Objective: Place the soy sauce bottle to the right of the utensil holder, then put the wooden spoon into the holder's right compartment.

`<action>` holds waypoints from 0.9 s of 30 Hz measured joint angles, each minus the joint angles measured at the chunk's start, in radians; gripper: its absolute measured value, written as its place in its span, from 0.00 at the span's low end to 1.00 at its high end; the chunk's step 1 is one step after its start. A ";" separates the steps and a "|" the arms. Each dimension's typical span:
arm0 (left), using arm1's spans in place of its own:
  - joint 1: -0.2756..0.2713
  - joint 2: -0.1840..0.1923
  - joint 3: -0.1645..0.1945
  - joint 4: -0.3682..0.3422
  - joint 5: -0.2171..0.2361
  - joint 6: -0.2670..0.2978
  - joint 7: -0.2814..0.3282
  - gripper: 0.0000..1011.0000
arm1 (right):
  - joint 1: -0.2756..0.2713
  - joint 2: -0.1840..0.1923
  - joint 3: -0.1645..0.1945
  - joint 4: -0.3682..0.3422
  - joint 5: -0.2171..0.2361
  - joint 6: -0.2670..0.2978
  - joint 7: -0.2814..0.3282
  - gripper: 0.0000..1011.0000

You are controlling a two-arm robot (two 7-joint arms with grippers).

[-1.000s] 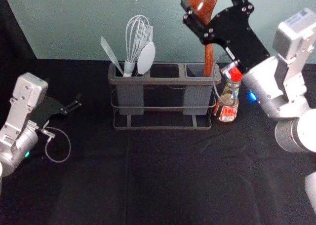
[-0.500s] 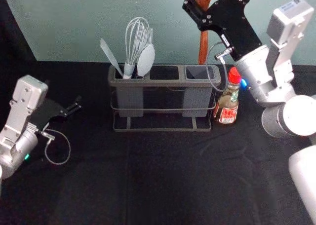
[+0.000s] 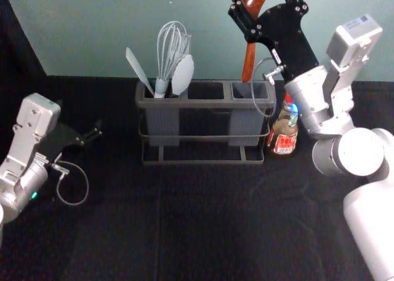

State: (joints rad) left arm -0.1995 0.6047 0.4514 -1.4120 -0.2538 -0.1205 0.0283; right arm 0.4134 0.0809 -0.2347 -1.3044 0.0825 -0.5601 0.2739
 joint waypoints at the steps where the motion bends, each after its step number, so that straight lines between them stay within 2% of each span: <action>1: 0.000 0.000 0.000 0.000 0.000 0.000 0.000 1.00 | 0.000 -0.003 0.001 0.006 0.001 -0.008 0.002 0.83; 10: 0.000 0.000 0.000 0.000 0.000 0.000 0.000 1.00 | -0.008 -0.028 0.015 0.049 -0.002 -0.044 0.004 0.83; 27: 0.000 0.000 0.000 0.000 0.000 0.000 0.000 1.00 | -0.056 -0.047 0.036 0.074 -0.006 -0.077 0.009 0.83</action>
State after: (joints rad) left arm -0.1995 0.6047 0.4514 -1.4120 -0.2538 -0.1205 0.0283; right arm 0.3573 0.0341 -0.1987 -1.2306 0.0763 -0.6376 0.2830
